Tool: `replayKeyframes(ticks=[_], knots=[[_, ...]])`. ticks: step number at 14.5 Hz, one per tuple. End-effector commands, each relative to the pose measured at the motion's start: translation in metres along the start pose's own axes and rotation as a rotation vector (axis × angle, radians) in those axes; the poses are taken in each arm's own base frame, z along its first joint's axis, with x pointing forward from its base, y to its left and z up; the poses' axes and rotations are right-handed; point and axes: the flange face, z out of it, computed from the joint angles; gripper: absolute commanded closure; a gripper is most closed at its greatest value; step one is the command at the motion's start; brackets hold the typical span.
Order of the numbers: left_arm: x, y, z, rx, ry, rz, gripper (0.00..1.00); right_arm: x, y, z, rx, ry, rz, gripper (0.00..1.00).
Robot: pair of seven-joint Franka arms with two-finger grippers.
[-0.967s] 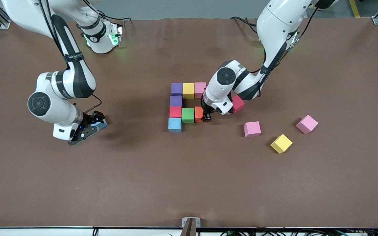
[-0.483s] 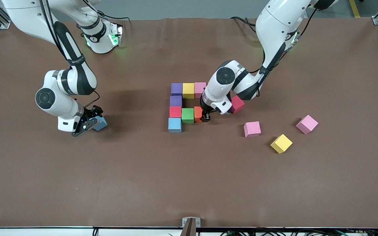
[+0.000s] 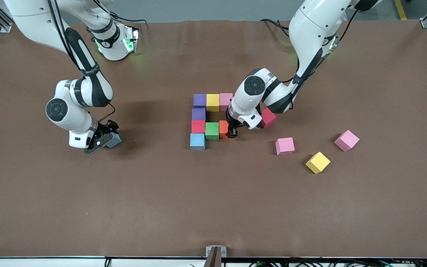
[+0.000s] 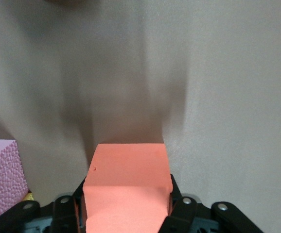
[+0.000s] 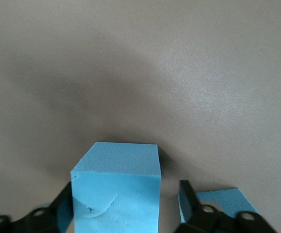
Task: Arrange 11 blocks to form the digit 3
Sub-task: 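Grasp the second light blue cube with the right gripper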
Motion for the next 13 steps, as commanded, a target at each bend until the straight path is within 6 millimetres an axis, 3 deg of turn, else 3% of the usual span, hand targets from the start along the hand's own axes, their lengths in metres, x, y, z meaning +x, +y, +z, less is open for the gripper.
replayKeyframes(ticks=[1,2,4,7,9,13], knots=[[0.001,0.003,0.004,-0.017,0.000,-0.006,0.79,-0.005,-0.001,0.006,0.002,0.002,-0.003,0.42],[-0.001,0.004,0.002,-0.021,-0.003,-0.006,0.79,-0.004,-0.002,0.008,0.004,-0.002,-0.005,0.57],[0.000,0.005,0.003,-0.021,-0.003,-0.009,0.79,-0.003,0.001,0.004,0.015,-0.005,0.018,0.69],[-0.001,0.008,0.005,-0.021,-0.005,-0.012,0.79,0.027,0.009,-0.034,0.082,-0.020,0.054,0.69],[-0.003,0.011,0.005,-0.025,-0.010,-0.010,0.79,0.060,0.011,-0.080,0.098,-0.020,0.101,0.69],[-0.004,0.011,0.004,-0.027,-0.011,-0.009,0.79,0.131,-0.010,-0.115,0.090,-0.028,0.214,0.69]])
